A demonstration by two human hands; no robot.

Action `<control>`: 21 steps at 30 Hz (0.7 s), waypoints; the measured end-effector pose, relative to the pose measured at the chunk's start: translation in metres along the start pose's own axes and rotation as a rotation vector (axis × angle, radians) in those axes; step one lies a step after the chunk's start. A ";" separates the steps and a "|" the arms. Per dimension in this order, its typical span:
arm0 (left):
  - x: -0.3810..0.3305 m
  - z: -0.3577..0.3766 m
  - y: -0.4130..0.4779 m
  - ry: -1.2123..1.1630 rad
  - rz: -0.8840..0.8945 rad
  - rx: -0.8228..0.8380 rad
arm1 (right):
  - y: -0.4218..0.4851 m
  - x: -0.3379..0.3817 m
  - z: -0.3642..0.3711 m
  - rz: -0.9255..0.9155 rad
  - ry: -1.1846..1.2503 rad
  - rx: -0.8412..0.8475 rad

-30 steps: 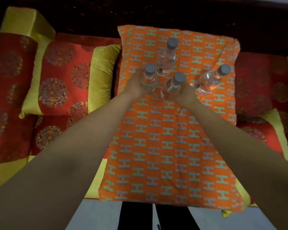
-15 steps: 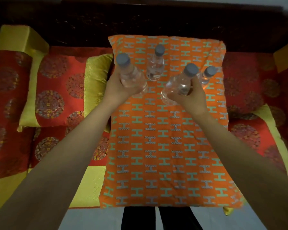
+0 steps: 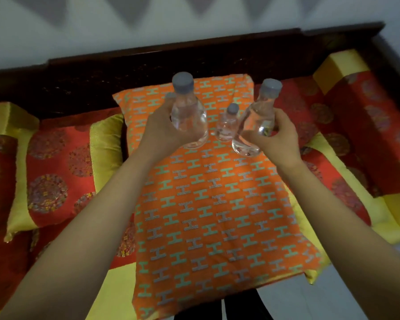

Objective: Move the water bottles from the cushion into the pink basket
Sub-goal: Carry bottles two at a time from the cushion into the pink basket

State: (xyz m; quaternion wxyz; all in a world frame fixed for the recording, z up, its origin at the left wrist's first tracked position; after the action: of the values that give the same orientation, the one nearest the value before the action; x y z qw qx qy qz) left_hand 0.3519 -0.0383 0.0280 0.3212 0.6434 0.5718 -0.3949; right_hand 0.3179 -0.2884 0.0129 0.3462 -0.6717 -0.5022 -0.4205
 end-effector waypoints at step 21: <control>-0.265 0.374 -0.071 0.000 0.220 0.232 | -0.127 -0.139 -0.470 0.136 0.039 -0.422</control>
State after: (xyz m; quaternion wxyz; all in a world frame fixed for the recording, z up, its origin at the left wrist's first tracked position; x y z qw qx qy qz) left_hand 0.2202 -0.4799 0.0823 0.2860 0.7351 0.4482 -0.4206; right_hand 0.0734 -0.7266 0.0825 0.2352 -0.7532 -0.3500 -0.5049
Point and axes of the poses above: each hand's wrist, its own y-axis towards the middle knuckle, its own z-axis out of the palm, x = y × z, the point moved 10 cm from there along y, towards the middle knuckle, and after that the axes turned 1 degree about y, right-handed, at the moved point
